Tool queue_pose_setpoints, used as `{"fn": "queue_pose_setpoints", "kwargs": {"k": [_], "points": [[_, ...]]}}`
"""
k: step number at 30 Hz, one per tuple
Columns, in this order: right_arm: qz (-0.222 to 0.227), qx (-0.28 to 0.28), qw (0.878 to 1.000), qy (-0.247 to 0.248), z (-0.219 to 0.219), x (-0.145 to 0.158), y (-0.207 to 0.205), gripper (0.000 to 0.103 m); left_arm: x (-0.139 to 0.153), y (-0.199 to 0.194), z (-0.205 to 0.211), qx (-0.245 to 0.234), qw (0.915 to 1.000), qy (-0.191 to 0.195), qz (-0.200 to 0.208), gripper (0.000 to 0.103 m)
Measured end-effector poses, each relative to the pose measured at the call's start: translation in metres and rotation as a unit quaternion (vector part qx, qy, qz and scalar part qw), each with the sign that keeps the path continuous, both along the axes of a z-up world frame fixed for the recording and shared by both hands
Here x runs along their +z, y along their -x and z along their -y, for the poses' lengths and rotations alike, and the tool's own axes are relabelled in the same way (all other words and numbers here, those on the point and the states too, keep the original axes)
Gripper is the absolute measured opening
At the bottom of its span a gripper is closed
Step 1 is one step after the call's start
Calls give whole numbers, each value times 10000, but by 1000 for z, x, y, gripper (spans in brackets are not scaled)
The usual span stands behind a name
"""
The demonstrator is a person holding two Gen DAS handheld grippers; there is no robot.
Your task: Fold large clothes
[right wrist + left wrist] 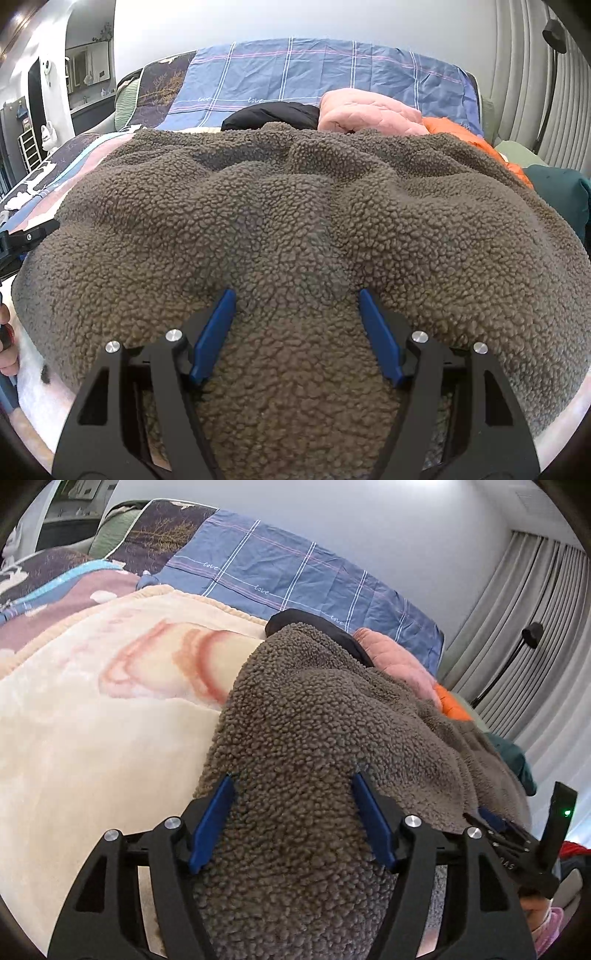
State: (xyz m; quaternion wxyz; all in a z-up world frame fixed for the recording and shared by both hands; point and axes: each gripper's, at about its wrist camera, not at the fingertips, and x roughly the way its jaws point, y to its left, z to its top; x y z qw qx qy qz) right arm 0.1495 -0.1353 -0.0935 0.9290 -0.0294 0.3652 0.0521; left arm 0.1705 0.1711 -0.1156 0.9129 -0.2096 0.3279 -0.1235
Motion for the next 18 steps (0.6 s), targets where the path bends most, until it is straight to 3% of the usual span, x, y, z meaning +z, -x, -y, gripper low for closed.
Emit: {"fn": "queue_pose_setpoints", "kwargs": {"k": [6, 9, 14, 18], "points": [[-34, -38, 9999, 165, -5, 4, 0, 71, 0, 4, 0, -2, 10000, 20, 30, 70], [-198, -35, 9997, 153, -7, 26, -9, 69, -1, 5, 1, 12, 10000, -10, 31, 70], [-121, -93, 9998, -142, -5, 71, -51, 65, -1, 6, 0, 13, 10000, -11, 32, 70], [-509, -261, 9977, -376, -1, 67, -110, 57, -1, 5, 1, 3, 10000, 32, 22, 71]]}}
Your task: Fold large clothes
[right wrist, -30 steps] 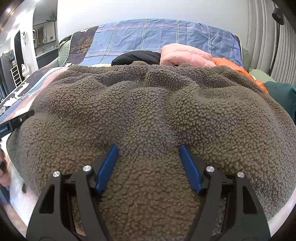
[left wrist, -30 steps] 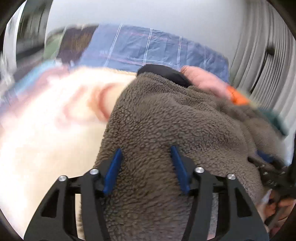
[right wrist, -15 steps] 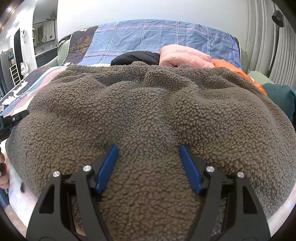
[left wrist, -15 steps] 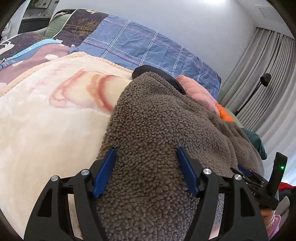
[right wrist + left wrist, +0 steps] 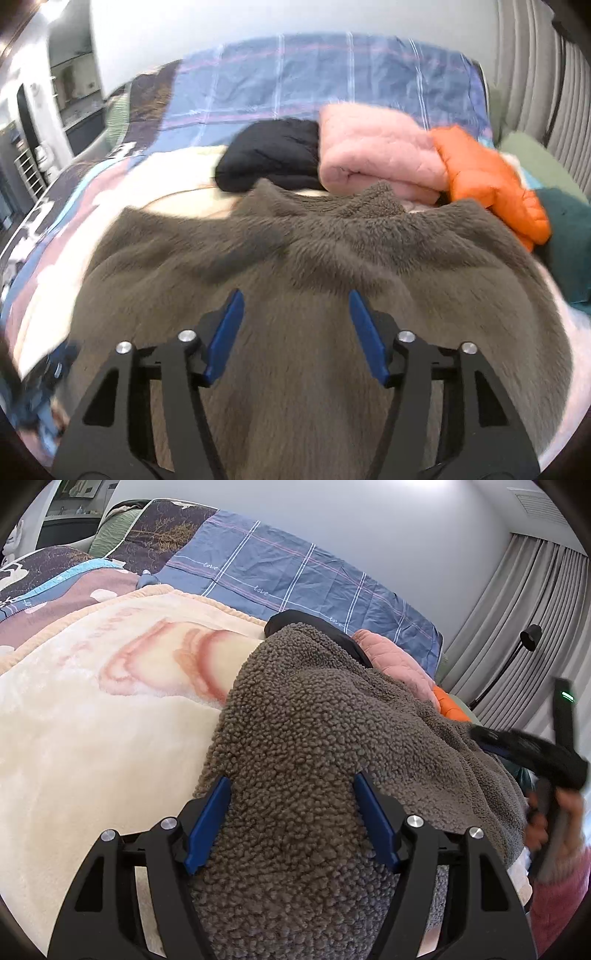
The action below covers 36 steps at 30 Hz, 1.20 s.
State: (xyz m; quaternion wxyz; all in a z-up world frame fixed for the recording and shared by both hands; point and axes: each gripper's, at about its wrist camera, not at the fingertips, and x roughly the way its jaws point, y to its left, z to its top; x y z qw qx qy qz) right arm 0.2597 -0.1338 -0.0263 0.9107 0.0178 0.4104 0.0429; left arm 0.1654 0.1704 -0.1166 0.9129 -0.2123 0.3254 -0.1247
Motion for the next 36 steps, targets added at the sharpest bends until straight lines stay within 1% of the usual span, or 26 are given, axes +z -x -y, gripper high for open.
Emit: {"fn": "queue_pose_setpoints", "kwargs": {"k": [2, 3, 4, 5, 6, 7, 9, 12, 15, 17, 19, 20, 21, 23, 24, 25, 26, 27, 28, 29, 31, 32, 33, 34, 35, 36], "points": [[-387, -281, 9988, 123, 7, -28, -34, 56, 0, 0, 0, -6, 10000, 22, -3, 71], [-928, -293, 9952, 14, 14, -60, -57, 57, 0, 0, 0, -14, 10000, 43, -2, 71], [-1156, -265, 9927, -228, 21, -77, -66, 59, 0, 0, 0, -56, 9999, 84, 4, 72], [-1160, -277, 9917, -486, 28, -80, -71, 60, -1, -1, 0, -76, 9999, 92, 7, 72], [-1177, -305, 9911, -537, 30, -78, -72, 60, -1, -1, -1, -70, 9999, 92, 3, 72], [-1190, -294, 9917, -401, 27, -76, -71, 60, -1, -2, -2, -73, 9999, 131, -3, 72], [-1027, -253, 9944, -63, 18, -74, -65, 60, -2, -2, -4, -94, 9998, 186, -1, 73], [-891, -263, 9957, 32, 16, -70, -59, 60, -2, -1, -5, -89, 9997, 208, 25, 73], [-749, -223, 9969, -30, 17, -62, -48, 61, -2, 3, -8, -51, 9996, 246, 110, 74], [-715, -128, 9973, -127, 20, -54, -39, 62, 1, 10, -14, 98, 9994, 287, 193, 74], [-592, -79, 9982, -26, 21, -43, -21, 64, 2, 17, -25, 409, 9985, 310, 196, 75], [-475, -66, 9988, 77, 20, -35, -11, 66, 1, 20, -36, 625, 9972, 399, 118, 74], [-342, -13, 9993, 175, 12, -26, 1, 70, -3, 22, -49, 730, 9954, 622, 31, 74], [22, 380, 9988, 323, -4, -11, 37, 71, -16, 22, -70, 843, 9896, 1145, -228, 74], [228, 632, 9967, 446, -16, -4, 56, 73, -23, 21, -80, 893, 9856, 1387, -361, 71], [492, 953, 9922, 642, -35, 5, 80, 78, -27, 21, -85, 895, 9827, 1573, -404, 70], [692, 1229, 9869, 787, -51, 6, 100, 80, -27, 22, -87, 868, 9817, 1652, -374, 70], [893, 1582, 9789, 940, -70, 7, 123, 82, -26, 21, -85, 817, 9829, 1616, -348, 70], [1079, 1988, 9677, 1115, -90, 5, 147, 83, -25, 21, -82, 739, 9847, 1542, -336, 70], [1229, 2280, 9574, 1281, -105, 2, 165, 85, -23, 19, -76, 650, 9874, 1401, -343, 70], [1758, 2817, 9234, 1928, -145, -9, 205, 89, -22, 19, -72, 574, 9888, 1340, -319, 70], [2061, 2986, 9030, 2302, -161, -17, 222, 90, -22, 21, -72, 548, 9881, 1406, -290, 70], [2369, 3149, 8786, 2698, -176, -27, 236, 91, -23, 22, -75, 543, 9869, 1498, -268, 70], [2522, 3252, 8618, 2964, -186, -35, 243, 94, -25, 24, -79, 547, 9842, 1666, -240, 70], [2596, 3345, 8485, 3174, -194, -44, 247, 94, -27, 25, -83, 552, 9822, 1784, -220, 70], [2614, 3421, 8384, 3344, -202, -51, 250, 94, -29, 26, -87, 566, 9797, 1915, -200, 70]]}}
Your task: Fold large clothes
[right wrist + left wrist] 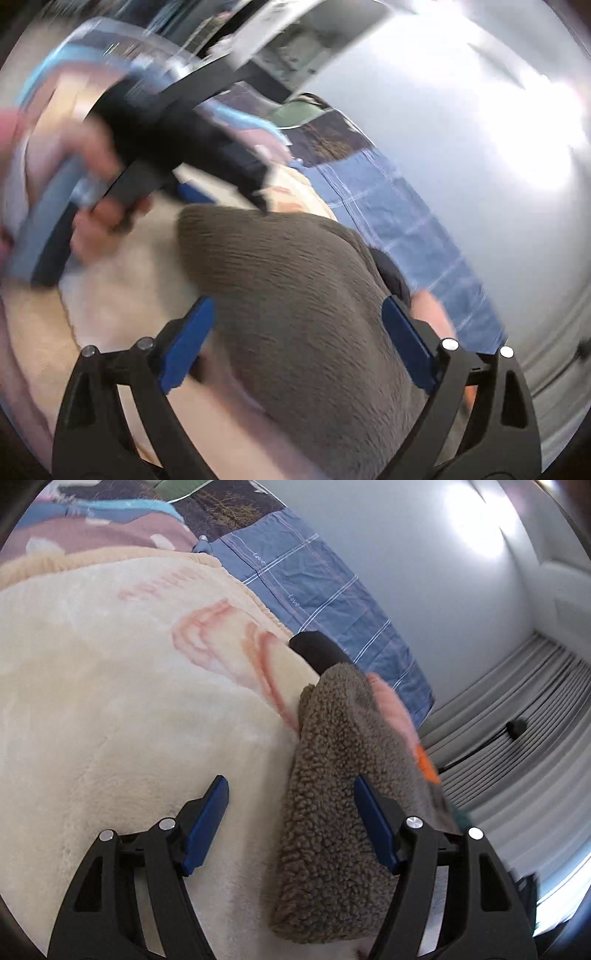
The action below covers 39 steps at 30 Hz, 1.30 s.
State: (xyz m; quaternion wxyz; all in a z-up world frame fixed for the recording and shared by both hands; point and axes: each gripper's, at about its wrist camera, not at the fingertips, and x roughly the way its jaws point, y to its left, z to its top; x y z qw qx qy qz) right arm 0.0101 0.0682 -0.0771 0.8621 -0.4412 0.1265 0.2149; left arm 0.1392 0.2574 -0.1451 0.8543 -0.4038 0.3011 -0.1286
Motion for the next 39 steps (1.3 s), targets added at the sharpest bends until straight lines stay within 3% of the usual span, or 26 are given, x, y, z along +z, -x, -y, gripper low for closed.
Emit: {"fn": "queue_pose_setpoints", "kwargs": {"k": [5, 11, 20, 21, 22, 25, 29, 32, 34, 36, 39], "points": [[201, -240, 9981, 530, -21, -26, -17, 94, -3, 2, -6, 44, 9992, 389, 93, 70], [353, -211, 9965, 733, -42, -36, -30, 94, -2, 1, -6, 13, 9990, 425, 113, 70], [115, -301, 9985, 447, -58, -41, -56, 90, -5, 2, -12, -26, 9987, 502, 120, 71], [78, -301, 9986, 417, -59, -41, -57, 81, -5, 2, -12, -25, 9986, 508, 121, 71], [87, -280, 9988, 383, -59, -42, -56, 65, -6, 2, -13, -24, 9986, 515, 123, 71], [339, -183, 9988, 310, -56, -41, -43, 40, -6, 2, -13, -28, 9985, 527, 121, 71], [-108, -182, 9993, -313, -39, -20, -53, 38, -4, -4, -8, -154, 9987, 477, 95, 71], [-149, -177, 9990, -390, -41, -21, -58, 38, 0, -17, -11, -161, 9974, 704, -80, 71], [-115, -170, 9990, -388, -43, -25, -58, 38, 4, -29, -11, -359, 9949, 935, -121, 71], [-158, -156, 9987, -457, -42, -24, -61, 38, 9, -50, -2, -939, 9891, 1098, -287, 71], [-293, -139, 9976, -604, -38, -22, -69, 39, 12, -91, 20, -1645, 9791, 783, -901, 71]]}}
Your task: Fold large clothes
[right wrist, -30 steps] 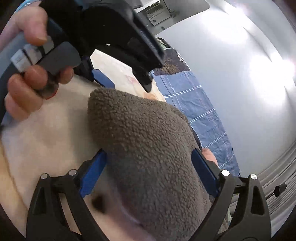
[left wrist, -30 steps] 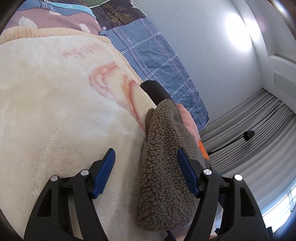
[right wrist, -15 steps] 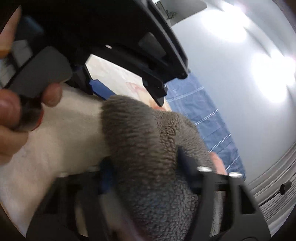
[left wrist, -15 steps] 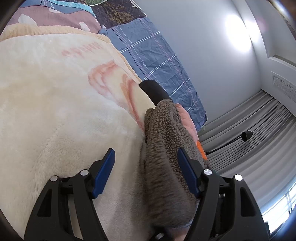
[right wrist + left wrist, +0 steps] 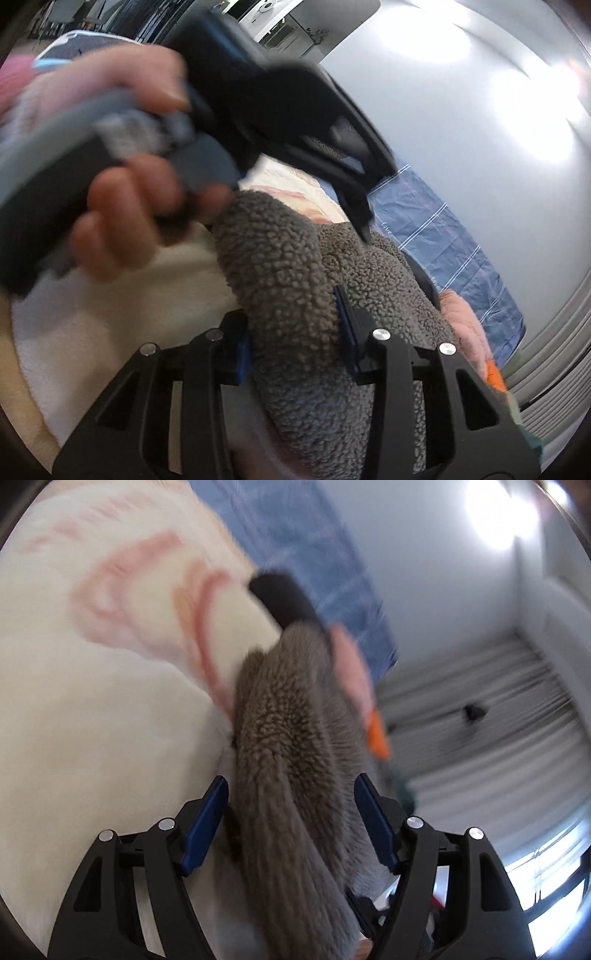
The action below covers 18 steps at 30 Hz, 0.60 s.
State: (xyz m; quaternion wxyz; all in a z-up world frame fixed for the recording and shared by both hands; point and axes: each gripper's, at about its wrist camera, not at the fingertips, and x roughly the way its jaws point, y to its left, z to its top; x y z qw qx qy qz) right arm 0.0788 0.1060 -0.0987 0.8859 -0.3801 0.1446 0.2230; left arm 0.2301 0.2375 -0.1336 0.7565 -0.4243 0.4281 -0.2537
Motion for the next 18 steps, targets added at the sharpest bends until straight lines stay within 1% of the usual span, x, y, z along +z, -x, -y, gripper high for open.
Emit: {"fn": "queue_pose_setpoints", "kwargs": {"k": [1, 3, 4, 6, 8, 11, 14, 15, 16, 17, 18], "points": [[-44, -4, 10000, -54, 2, 1, -2, 39, 1, -13, 5, -160, 9995, -226, -148, 71], [-68, -4, 9999, -124, 4, 2, -4, 40, 5, -31, 8, -354, 9982, -422, -250, 71], [-57, -3, 9999, -124, 2, 0, 1, 40, 8, -39, 8, -458, 9973, -520, -257, 71], [-35, 5, 9999, -109, 3, -2, -2, 40, 17, -55, 9, -649, 9935, -905, -242, 71], [-47, 17, 9999, -122, 4, -3, -5, 40, 20, -66, 11, -804, 9903, -1112, -215, 71], [-126, 34, 9997, -216, 9, -1, -15, 40, 18, -78, 15, -913, 9882, -1211, -213, 76], [-260, 43, 9987, -429, 17, 3, -25, 40, 7, -88, 21, -995, 9897, -1005, -206, 75], [-301, 44, 9983, -505, 20, 5, -27, 39, 5, -89, 22, -993, 9902, -972, -166, 67], [-333, 43, 9978, -566, 23, 7, -31, 39, 6, -89, 25, -1004, 9903, -954, -73, 57], [-377, 36, 9971, -667, 26, 11, -33, 39, 10, -89, 29, -1057, 9902, -914, 46, 42], [-399, 23, 9963, -763, 28, 14, -31, 38, 17, -86, 35, -1041, 9888, -1060, 164, 33]]}}
